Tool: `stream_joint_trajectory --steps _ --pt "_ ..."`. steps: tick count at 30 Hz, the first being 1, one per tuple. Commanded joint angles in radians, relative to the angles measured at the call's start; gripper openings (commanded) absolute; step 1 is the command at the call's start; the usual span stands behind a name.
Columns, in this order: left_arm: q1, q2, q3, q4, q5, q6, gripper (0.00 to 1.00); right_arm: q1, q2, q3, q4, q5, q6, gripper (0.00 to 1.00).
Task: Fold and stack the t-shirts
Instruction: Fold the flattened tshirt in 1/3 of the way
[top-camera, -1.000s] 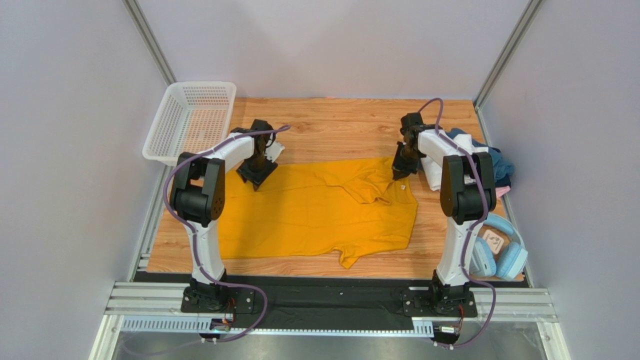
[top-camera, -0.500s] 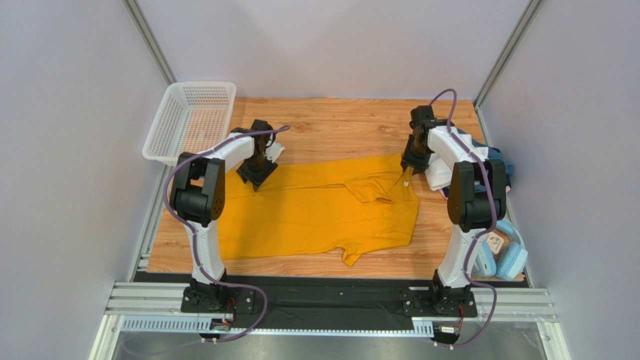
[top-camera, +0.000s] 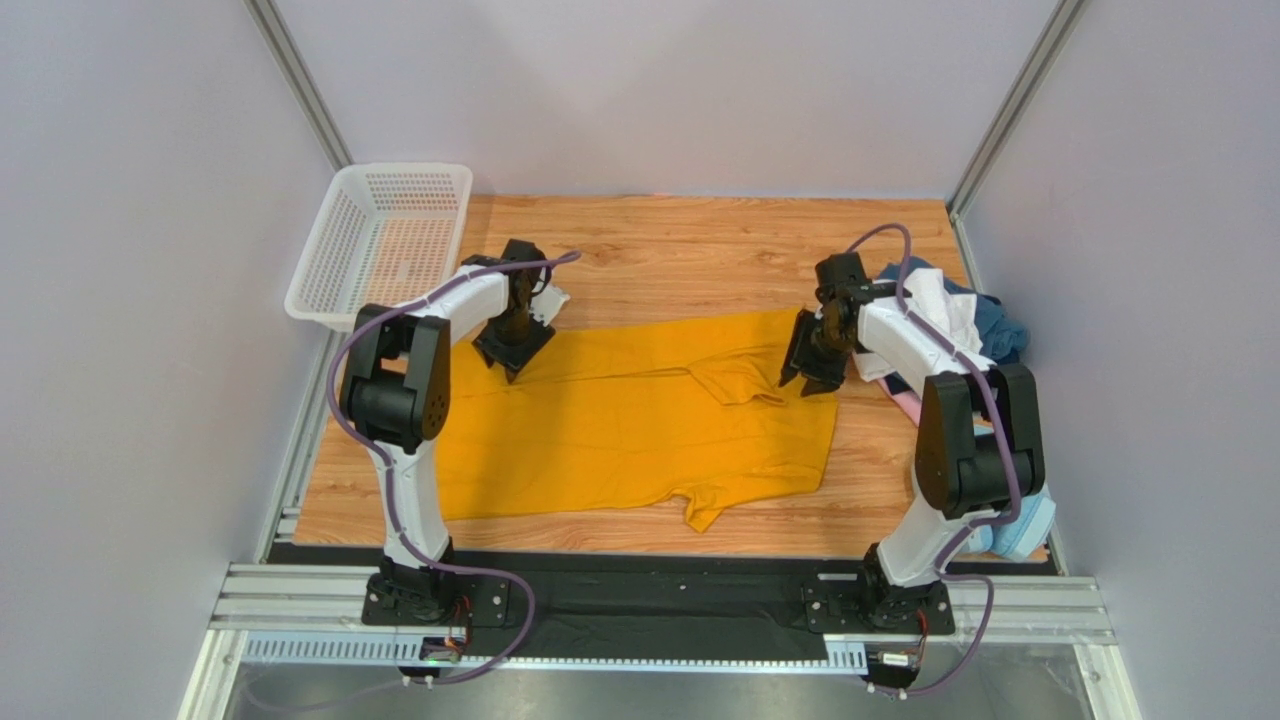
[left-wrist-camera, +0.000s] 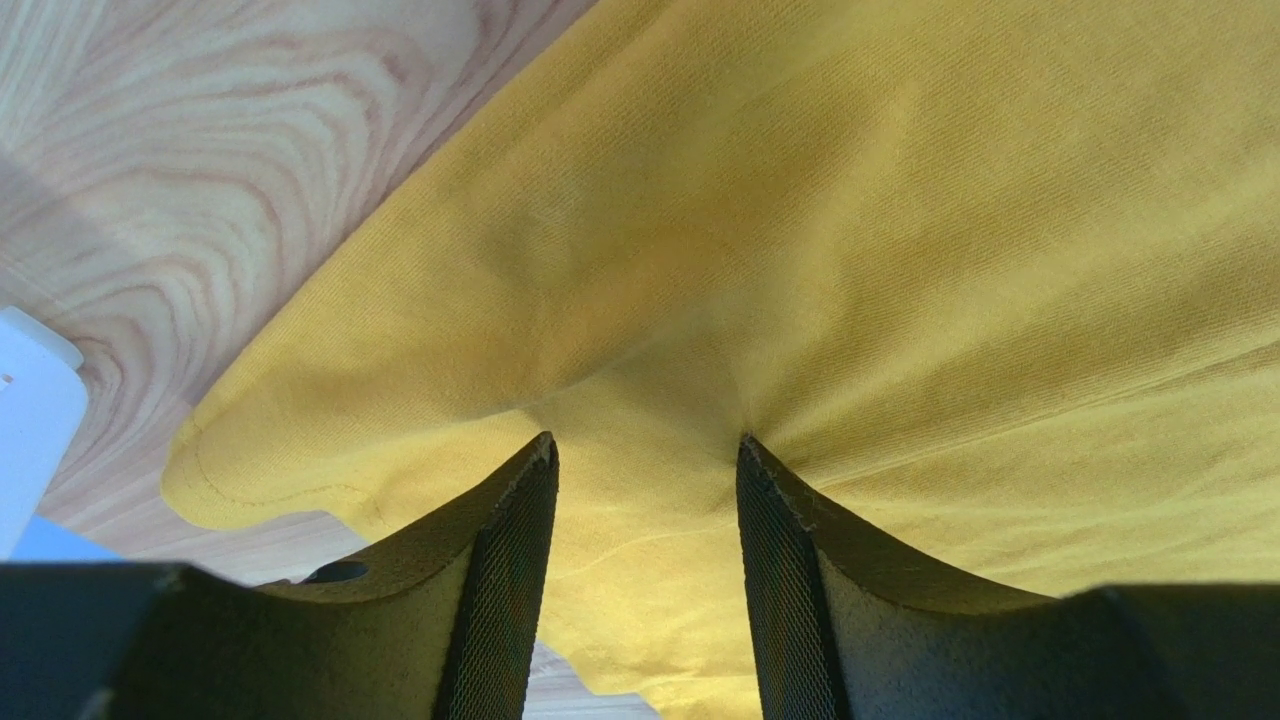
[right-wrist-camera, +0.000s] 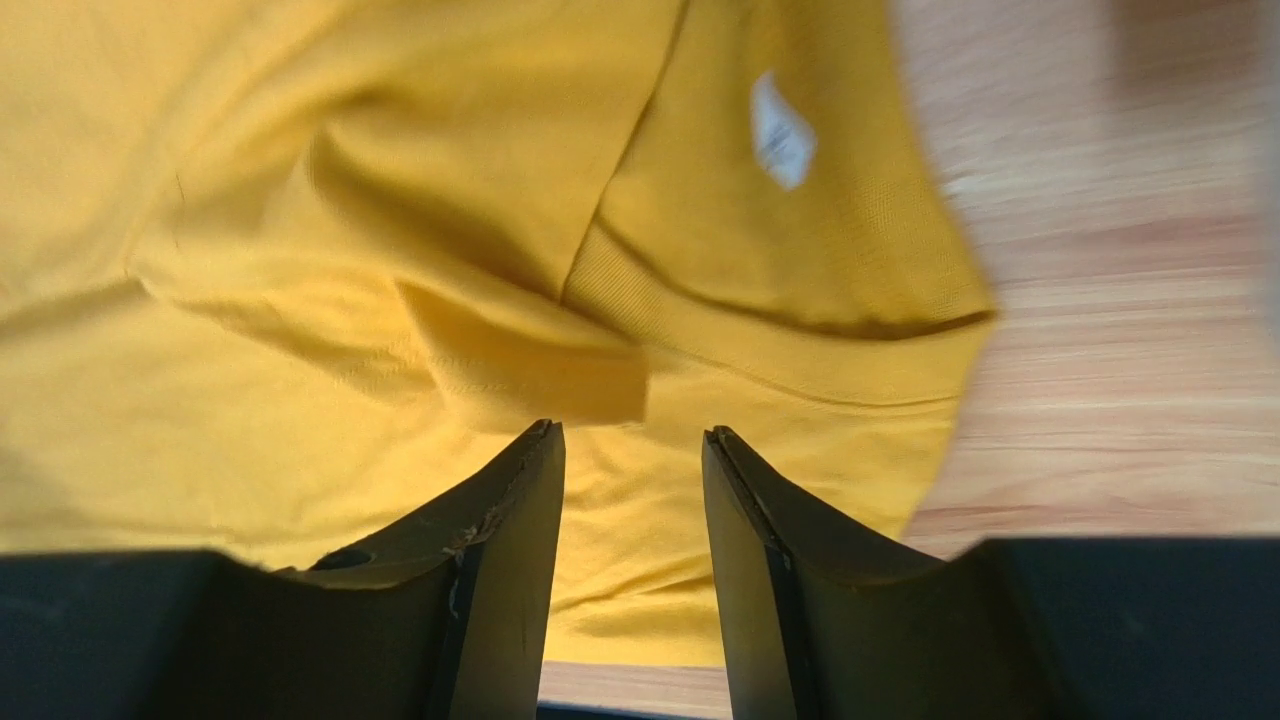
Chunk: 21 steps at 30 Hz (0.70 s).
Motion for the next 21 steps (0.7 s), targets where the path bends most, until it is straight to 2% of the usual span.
stream_joint_trajectory --steps 1,8,15,21 --pt "0.005 0.004 0.026 -0.032 0.011 0.01 0.54 0.029 0.001 -0.088 0.113 -0.155 0.045 0.45" --pt "0.005 0.004 0.028 -0.035 0.003 0.01 0.54 0.032 0.038 -0.085 0.132 -0.194 0.046 0.42" --pt "0.005 0.008 0.029 -0.037 0.006 0.009 0.54 0.032 0.036 -0.079 0.126 -0.152 0.034 0.16" --pt "0.005 0.01 0.032 -0.035 0.006 0.009 0.54 0.032 0.02 -0.085 0.11 -0.128 0.022 0.13"
